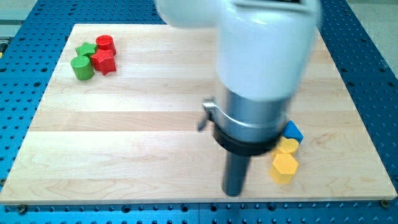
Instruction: Push the yellow blocks between the blue blocks
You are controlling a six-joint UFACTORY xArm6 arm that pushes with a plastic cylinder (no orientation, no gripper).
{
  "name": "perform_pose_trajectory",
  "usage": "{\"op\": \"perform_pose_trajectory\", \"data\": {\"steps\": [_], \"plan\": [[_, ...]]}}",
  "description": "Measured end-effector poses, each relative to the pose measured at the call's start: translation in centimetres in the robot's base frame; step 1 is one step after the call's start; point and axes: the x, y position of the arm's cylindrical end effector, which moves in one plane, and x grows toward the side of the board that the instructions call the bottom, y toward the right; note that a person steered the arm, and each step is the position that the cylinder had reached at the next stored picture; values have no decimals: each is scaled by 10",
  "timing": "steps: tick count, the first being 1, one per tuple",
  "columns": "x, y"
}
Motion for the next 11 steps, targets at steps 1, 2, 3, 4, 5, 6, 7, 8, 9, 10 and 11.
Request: {"op": "perform_pose_trajectory", "data": {"steps": [1, 2, 3, 4, 5, 6, 7, 8, 9, 10, 11], "plan": [[1, 21], [0, 105], [-7, 122], [-12, 93], [-30, 71], [-57, 65], [-32, 55], [-38, 17], [-62, 26], [-72, 64], [-52, 87]]}}
